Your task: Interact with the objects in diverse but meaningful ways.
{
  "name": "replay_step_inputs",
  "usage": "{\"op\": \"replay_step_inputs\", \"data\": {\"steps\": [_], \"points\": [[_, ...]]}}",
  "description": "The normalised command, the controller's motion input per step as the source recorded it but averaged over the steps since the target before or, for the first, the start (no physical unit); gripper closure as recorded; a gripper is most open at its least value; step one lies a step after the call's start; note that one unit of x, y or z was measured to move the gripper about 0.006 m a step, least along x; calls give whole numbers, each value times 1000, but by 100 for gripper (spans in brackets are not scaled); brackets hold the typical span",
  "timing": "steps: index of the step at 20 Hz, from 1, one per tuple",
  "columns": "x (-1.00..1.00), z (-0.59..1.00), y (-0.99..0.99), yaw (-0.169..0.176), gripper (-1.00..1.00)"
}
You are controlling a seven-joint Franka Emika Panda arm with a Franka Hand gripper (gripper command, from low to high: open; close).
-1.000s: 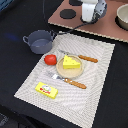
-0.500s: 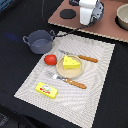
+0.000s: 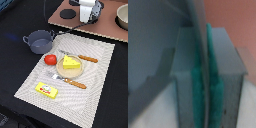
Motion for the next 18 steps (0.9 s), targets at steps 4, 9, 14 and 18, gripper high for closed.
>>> {"op": "replay_step_inputs", "data": {"steps": [4, 9, 14, 18], "points": [[193, -176, 139, 0, 100], [162, -174, 101, 0, 100], [123, -170, 102, 0, 100], [255, -68, 88, 0, 100]]}}
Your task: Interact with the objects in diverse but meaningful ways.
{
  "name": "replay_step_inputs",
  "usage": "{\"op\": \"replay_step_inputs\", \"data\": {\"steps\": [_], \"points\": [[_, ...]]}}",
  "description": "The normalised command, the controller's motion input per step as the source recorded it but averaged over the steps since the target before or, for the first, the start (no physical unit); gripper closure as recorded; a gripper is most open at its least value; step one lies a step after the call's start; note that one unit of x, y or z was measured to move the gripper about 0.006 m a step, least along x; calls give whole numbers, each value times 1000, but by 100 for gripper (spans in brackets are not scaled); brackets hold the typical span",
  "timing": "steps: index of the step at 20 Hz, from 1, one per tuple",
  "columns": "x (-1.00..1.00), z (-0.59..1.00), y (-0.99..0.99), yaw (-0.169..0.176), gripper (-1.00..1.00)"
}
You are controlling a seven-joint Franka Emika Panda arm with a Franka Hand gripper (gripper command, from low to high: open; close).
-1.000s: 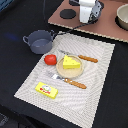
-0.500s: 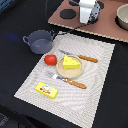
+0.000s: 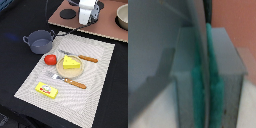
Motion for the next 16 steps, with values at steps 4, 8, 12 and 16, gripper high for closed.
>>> {"op": "replay_step_inputs", "data": {"steps": [4, 8, 12, 16], "points": [[353, 0, 51, 0, 100], [345, -5, 36, 0, 100], [344, -24, 1, -2, 100], [346, -14, 0, -16, 100]]}}
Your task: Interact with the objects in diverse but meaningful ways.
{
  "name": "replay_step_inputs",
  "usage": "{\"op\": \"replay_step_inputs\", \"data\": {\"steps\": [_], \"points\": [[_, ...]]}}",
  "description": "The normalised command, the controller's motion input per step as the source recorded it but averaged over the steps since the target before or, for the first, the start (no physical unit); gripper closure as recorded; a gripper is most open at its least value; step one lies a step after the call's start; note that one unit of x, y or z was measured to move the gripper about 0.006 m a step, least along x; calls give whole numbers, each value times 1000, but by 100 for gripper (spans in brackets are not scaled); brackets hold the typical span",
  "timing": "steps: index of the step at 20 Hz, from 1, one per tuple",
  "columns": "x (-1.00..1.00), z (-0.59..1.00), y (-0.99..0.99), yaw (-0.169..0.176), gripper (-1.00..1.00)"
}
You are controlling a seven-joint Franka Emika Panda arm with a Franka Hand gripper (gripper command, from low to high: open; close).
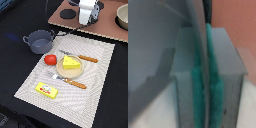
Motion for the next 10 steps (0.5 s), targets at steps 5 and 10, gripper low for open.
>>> {"op": "replay_step_inputs", "data": {"steps": [5, 10], "points": [[359, -2, 0, -15, 100], [195, 76, 15, -1, -100]]}}
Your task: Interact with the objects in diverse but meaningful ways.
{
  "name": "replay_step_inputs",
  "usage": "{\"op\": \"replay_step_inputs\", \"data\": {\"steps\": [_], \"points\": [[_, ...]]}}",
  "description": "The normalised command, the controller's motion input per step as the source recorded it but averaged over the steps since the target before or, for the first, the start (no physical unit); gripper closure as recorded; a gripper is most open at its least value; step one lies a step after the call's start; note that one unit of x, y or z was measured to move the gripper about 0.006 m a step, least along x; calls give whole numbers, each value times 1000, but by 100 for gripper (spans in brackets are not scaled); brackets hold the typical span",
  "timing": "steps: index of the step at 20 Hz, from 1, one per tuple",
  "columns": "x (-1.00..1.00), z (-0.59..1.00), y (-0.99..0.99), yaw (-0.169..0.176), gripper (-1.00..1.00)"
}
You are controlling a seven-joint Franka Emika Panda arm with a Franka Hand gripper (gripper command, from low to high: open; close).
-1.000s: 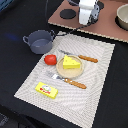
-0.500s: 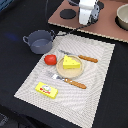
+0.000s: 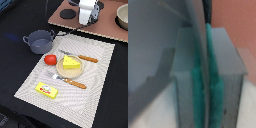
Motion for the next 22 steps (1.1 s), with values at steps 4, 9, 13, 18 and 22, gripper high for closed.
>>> {"op": "replay_step_inputs", "data": {"steps": [4, 9, 13, 18, 22], "points": [[241, 289, 44, 0, -100], [215, 479, 35, 0, -100], [73, 1000, 171, 3, -100], [144, 1000, 126, 1, -100], [302, 1000, -54, -12, -100]]}}
